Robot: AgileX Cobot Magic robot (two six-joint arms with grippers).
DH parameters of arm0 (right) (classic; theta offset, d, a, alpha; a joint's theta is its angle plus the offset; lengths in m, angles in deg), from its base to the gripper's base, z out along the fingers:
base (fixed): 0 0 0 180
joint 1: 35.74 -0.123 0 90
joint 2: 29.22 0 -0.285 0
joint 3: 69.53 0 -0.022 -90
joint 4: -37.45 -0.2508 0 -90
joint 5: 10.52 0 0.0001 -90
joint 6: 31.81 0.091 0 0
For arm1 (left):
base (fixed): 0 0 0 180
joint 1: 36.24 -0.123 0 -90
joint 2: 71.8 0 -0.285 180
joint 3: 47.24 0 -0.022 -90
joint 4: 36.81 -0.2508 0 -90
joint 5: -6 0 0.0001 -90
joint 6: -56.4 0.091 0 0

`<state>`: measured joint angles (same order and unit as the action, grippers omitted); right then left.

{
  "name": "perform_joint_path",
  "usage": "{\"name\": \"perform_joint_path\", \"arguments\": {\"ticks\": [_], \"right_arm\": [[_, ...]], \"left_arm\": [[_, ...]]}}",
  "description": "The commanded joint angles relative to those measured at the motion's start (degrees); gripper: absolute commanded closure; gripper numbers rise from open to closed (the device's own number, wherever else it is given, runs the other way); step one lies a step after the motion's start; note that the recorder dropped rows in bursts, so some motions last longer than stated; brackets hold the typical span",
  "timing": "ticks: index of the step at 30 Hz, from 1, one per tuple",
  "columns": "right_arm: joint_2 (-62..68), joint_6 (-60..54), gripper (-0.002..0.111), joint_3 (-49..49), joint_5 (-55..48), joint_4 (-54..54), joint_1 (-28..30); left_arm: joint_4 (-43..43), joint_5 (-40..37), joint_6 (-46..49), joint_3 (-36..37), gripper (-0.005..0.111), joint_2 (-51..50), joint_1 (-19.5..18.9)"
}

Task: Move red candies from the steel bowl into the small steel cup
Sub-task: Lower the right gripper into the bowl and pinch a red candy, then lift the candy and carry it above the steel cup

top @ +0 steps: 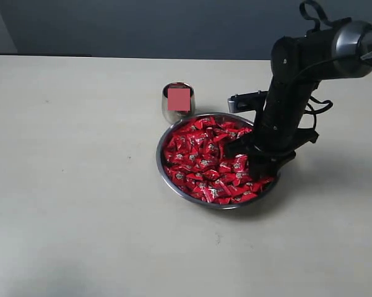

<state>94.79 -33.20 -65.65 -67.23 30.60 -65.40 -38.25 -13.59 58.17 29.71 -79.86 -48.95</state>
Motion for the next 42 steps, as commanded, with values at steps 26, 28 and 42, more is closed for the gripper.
{"name": "perform_joint_path", "arguments": {"ticks": [26,28,42], "right_arm": [[-0.54,-0.05,0.109,-2.43,-2.52,4.02,0.24],[-1.59,-0.05,0.109,-2.43,-2.37,4.02,0.24],[-9.85,-0.70,0.109,-2.43,7.33,3.26,0.24]], "left_arm": [[-0.13,0.45,-0.08,0.26,0.106,0.27,0.27],[-0.13,0.45,-0.08,0.26,0.106,0.27,0.27],[-0.13,0.45,-0.08,0.26,0.106,0.27,0.27]]}}
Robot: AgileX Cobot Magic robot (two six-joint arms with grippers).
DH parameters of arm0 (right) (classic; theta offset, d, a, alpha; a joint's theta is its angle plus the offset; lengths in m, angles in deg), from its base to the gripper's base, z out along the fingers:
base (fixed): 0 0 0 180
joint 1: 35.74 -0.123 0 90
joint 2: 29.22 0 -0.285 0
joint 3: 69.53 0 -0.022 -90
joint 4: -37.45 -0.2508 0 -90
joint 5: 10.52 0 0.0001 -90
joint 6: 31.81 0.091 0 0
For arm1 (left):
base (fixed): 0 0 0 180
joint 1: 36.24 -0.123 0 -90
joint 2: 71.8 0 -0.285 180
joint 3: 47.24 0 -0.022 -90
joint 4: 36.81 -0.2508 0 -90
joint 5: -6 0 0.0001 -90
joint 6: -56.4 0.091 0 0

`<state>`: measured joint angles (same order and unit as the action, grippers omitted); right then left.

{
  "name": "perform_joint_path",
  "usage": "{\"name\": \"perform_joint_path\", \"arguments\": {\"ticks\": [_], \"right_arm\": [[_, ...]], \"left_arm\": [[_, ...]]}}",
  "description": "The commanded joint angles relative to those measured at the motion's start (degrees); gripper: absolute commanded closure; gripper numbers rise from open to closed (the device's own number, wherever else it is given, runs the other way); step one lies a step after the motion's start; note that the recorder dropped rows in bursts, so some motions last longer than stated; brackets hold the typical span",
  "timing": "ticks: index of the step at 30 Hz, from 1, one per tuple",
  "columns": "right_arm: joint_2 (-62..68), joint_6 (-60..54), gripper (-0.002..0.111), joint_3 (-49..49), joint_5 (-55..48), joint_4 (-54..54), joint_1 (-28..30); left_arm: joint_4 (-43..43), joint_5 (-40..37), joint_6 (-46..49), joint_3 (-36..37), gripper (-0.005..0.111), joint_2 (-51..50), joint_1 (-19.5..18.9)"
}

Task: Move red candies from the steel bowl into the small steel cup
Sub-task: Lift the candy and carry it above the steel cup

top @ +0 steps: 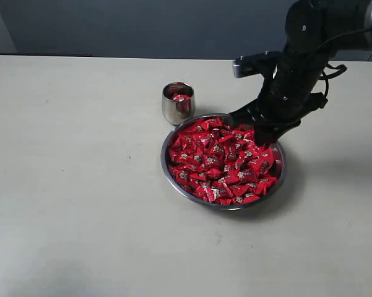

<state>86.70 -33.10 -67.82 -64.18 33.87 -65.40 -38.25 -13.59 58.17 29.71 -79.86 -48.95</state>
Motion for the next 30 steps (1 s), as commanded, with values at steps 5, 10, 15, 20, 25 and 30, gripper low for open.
{"name": "perform_joint_path", "arguments": {"ticks": [5,10,15,20,25,30], "right_arm": [[-1.87,-6.78,0.109,-0.25,11.98,-6.72,0.24],[-1.50,-15.86,0.109,-1.48,19.02,-19.13,0.24],[1.07,-16.75,0.109,-8.57,19.91,-21.99,-0.64],[4.63,-18.18,0.109,-14.66,20.15,-22.00,-2.76],[8.61,-18.67,0.109,-17.86,22.94,-21.88,-5.40],[11.97,-18.22,0.109,-20.12,27.69,-21.34,-7.06]], "left_arm": [[-0.13,0.45,-0.08,0.26,0.106,0.27,0.27],[-0.13,0.45,-0.08,0.26,0.106,0.27,0.27],[-0.13,0.45,-0.08,0.26,0.106,0.27,0.27],[-0.13,0.45,-0.08,0.26,0.106,0.27,0.27],[-0.13,0.45,-0.08,0.26,0.106,0.27,0.27],[-0.13,0.45,-0.08,0.26,0.106,0.27,0.27]]}}
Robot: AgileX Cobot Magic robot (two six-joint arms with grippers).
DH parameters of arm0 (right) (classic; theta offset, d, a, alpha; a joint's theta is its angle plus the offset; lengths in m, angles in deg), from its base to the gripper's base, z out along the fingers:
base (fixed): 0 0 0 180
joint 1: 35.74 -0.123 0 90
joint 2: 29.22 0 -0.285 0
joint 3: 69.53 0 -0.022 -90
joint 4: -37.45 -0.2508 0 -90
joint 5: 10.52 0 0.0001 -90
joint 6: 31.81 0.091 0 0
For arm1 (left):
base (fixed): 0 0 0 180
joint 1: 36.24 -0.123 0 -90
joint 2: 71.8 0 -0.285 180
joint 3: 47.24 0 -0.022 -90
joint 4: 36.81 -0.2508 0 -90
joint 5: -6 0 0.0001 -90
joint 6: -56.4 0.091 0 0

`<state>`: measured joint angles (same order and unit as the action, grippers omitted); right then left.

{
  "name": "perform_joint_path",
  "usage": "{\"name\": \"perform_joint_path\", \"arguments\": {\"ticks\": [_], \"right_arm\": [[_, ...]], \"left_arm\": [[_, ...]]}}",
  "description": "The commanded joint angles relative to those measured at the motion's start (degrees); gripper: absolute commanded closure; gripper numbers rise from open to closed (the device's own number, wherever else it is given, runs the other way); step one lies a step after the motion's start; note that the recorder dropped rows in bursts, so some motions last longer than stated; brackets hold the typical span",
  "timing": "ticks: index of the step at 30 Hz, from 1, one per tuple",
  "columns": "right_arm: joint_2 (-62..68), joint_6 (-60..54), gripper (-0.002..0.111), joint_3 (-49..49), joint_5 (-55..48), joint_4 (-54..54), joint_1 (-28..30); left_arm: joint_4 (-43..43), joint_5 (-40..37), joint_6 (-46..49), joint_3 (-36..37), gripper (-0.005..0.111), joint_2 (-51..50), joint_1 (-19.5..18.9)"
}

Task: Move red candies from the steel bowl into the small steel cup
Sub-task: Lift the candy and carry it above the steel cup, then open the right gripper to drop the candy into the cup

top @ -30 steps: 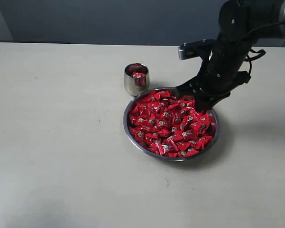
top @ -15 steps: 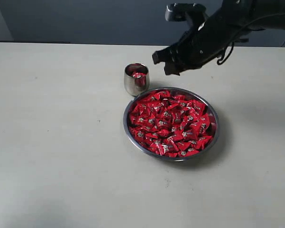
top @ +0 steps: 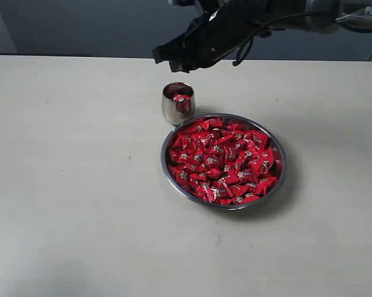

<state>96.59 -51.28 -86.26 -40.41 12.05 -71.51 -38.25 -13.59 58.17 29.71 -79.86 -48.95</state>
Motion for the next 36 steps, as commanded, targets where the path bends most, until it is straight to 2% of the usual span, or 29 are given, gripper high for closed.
{"name": "perform_joint_path", "arguments": {"ticks": [1,14,22,36], "right_arm": [[2.69,-0.03,0.109,-2.04,4.48,0.47,-1.08],[8.84,4.66,0.109,-7.16,5.37,4.15,-1.70],[9.07,16.17,0.109,-8.01,5.34,17.86,-2.00],[10.80,16.53,0.109,-8.01,4.60,18.44,-2.00]], "left_arm": [[-0.13,0.45,-0.08,0.26,0.106,0.27,0.27],[-0.13,0.45,-0.08,0.26,0.106,0.27,0.27],[-0.13,0.45,-0.08,0.26,0.106,0.27,0.27],[-0.13,0.45,-0.08,0.26,0.106,0.27,0.27]]}}
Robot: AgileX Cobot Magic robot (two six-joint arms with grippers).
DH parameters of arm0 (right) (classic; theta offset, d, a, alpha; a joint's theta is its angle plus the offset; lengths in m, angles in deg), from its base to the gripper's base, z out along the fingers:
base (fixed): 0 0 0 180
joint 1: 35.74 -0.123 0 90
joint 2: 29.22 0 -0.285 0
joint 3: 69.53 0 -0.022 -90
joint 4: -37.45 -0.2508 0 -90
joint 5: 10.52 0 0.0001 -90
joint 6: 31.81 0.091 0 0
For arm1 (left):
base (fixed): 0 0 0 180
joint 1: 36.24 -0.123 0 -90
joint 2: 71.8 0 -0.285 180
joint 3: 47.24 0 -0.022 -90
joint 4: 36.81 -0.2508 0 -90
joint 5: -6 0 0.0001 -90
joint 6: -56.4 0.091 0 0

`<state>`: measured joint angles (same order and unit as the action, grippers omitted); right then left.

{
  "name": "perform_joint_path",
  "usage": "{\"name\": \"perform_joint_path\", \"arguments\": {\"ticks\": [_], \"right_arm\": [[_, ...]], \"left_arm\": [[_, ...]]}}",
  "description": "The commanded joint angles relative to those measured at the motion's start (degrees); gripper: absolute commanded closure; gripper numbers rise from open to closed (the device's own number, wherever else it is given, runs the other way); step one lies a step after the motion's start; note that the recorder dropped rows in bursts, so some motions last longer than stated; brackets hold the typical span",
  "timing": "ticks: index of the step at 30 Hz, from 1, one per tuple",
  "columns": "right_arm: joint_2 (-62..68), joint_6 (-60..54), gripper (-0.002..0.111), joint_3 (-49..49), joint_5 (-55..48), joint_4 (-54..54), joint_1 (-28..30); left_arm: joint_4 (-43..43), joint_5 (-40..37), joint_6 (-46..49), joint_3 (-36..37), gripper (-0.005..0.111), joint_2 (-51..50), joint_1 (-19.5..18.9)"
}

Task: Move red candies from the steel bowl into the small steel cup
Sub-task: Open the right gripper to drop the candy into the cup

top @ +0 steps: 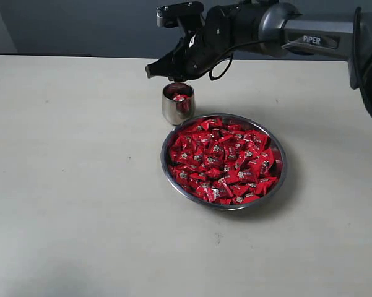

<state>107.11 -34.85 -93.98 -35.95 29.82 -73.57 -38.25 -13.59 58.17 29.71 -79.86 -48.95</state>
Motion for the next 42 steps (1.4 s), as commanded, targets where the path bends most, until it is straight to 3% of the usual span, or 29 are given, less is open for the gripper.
{"name": "perform_joint_path", "arguments": {"ticks": [1,13,20,22,42], "right_arm": [[0.28,0.10,0.109,-0.29,0.29,0.67,0.06],[0.28,-0.37,0.107,-0.29,-1.22,-0.57,0.06],[0.28,-0.37,0.069,-0.29,-1.36,-1.74,0.06],[0.28,-0.37,0.064,-0.29,-1.24,-1.74,0.06],[-4.08,-0.37,0.065,-0.29,-6.06,-1.66,0.06]], "left_arm": [[-0.13,0.45,-0.08,0.26,0.106,0.27,0.27],[-0.13,0.45,-0.08,0.26,0.106,0.27,0.27],[-0.13,0.45,-0.08,0.26,0.106,0.27,0.27],[-0.13,0.45,-0.08,0.26,0.106,0.27,0.27],[-0.13,0.45,-0.08,0.26,0.106,0.27,0.27]]}}
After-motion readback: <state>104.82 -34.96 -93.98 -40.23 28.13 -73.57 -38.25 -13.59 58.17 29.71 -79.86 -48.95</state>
